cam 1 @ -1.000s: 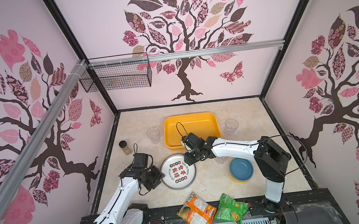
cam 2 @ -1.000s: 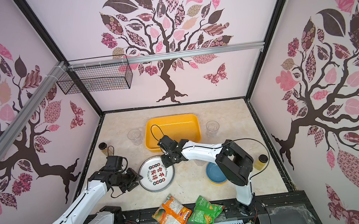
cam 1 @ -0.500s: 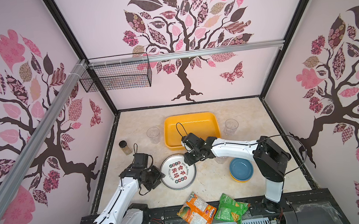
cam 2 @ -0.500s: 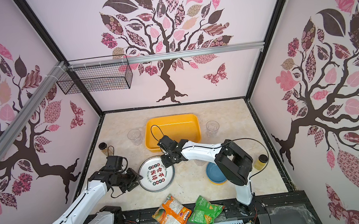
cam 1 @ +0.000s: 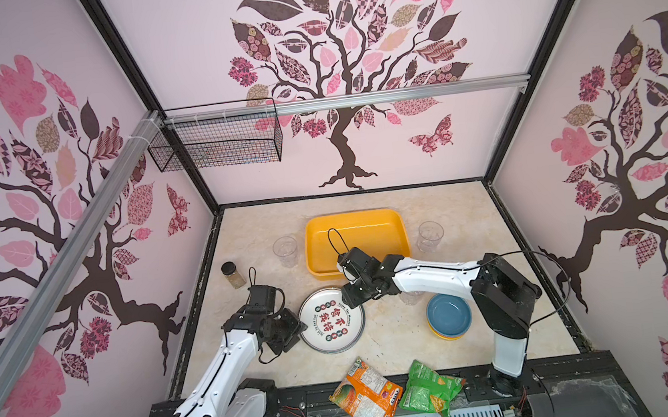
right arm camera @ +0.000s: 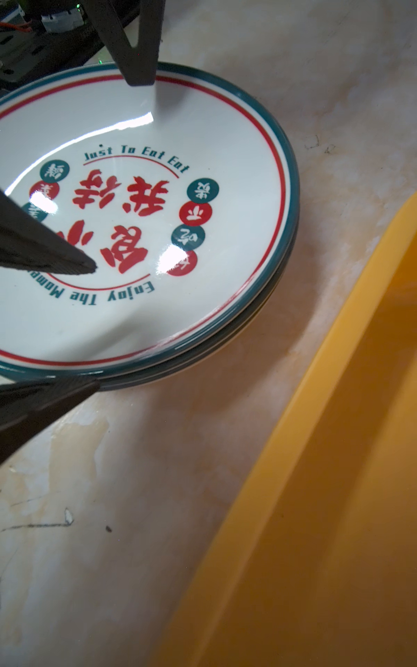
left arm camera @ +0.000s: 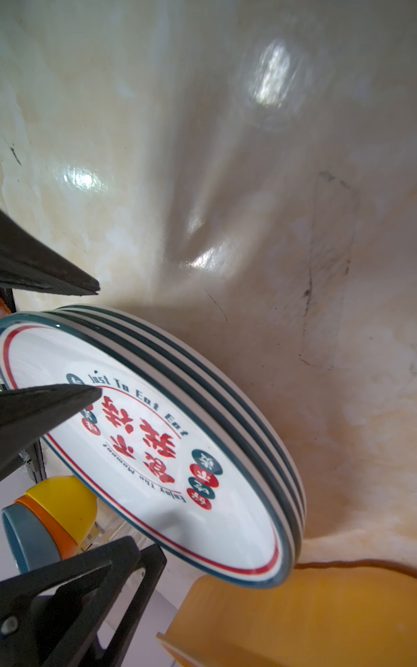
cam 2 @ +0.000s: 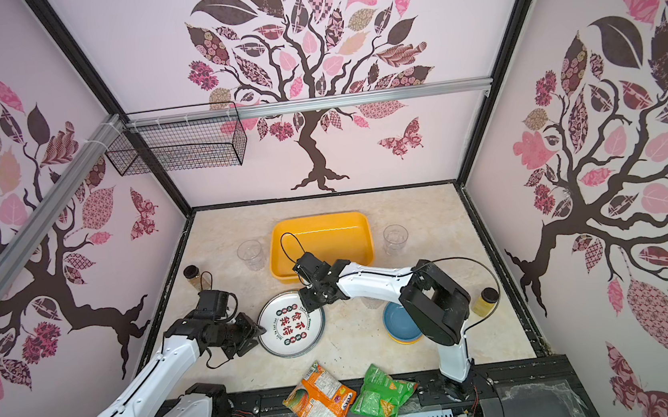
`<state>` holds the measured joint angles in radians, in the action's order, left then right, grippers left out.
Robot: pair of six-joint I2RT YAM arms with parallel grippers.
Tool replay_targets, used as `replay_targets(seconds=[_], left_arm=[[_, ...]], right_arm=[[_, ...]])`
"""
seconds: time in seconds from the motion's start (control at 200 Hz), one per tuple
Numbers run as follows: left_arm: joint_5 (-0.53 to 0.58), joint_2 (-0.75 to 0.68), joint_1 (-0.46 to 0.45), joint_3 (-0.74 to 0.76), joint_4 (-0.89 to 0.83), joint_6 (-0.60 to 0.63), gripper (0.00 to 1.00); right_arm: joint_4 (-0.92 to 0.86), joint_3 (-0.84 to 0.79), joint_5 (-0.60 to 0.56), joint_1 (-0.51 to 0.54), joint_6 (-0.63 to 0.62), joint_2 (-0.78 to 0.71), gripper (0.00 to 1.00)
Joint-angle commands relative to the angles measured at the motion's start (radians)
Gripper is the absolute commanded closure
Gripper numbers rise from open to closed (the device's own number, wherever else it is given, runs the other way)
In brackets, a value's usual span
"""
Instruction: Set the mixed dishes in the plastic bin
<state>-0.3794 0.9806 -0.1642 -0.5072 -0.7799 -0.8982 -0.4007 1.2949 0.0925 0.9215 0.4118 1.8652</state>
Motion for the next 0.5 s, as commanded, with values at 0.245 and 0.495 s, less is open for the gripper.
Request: replay_targets(seconds=[0.245, 0.495], left_arm=[[0.008, 0.002, -0.004, 0.016, 0.001, -0.002, 0.56], [0.005, 0.005, -0.005, 0.018, 0.001, -0.001, 0.56]], right_arm=[[-0.009, -0.009, 0.005, 0.004, -0.005, 0.037, 0.52], [-0.014, -0.004, 0.01, 0.004, -0.007, 0.049, 0.51]])
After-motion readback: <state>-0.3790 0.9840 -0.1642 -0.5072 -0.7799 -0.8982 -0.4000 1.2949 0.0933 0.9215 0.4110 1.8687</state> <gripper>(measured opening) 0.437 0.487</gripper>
